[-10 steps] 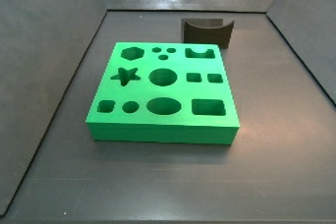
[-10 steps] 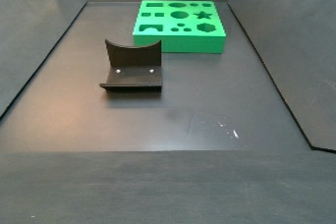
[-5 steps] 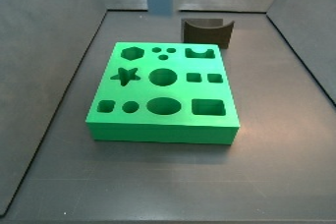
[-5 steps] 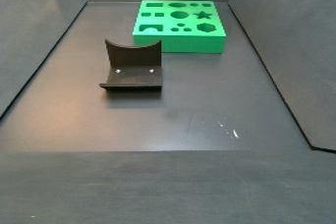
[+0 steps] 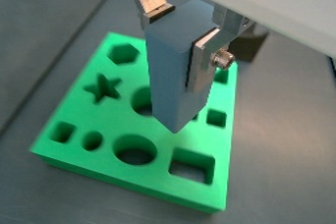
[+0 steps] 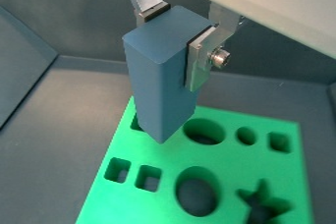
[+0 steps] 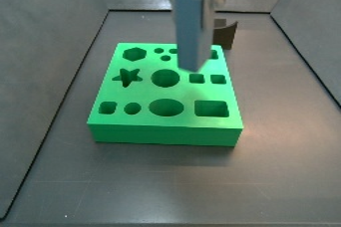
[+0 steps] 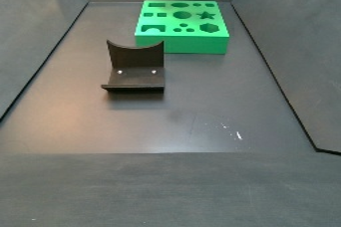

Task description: Insert the rectangle object.

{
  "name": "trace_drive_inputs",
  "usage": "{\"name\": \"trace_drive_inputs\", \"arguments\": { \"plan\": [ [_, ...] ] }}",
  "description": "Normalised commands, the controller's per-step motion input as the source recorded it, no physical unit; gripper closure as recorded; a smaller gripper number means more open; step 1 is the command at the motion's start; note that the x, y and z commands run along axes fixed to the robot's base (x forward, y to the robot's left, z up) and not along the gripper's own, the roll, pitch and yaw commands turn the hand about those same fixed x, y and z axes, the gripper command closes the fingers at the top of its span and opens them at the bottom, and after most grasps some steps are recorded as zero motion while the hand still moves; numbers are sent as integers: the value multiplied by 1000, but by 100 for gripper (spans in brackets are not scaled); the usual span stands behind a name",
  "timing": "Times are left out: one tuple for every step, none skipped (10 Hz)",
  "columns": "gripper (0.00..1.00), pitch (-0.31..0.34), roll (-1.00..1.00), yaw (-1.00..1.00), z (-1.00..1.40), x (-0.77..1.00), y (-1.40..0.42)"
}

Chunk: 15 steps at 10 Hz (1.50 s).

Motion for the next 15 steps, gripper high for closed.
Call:
{"name": "trace_drive_inputs", "arguments": {
  "plan": [
    [100,-31,169,-329,-857,860,-154],
    [100,0,81,-546,-577,563,-260],
    [100,1,0,-823,-143,214,-209],
    [100,0,0,-1000,-131,0,-129],
    [100,0,11,-1000,-200,0,-74],
    [100,0,19,-1000,-200,0,-60],
    [100,0,26,-1000,-220,0,-46],
    [100,0,23,-1000,-214,0,-46],
    [100,0,0,-1000,-154,0,-69],
    [100,0,0,-1000,-163,0,-66],
    [100,0,0,-1000,-163,0,-66],
    [100,0,6,-1000,-149,0,-23],
    [100,0,6,-1000,-149,0,-17],
    [100,0,91,-1000,-331,0,0],
    [100,19,179,-877,-466,37,37]
  ]
}}
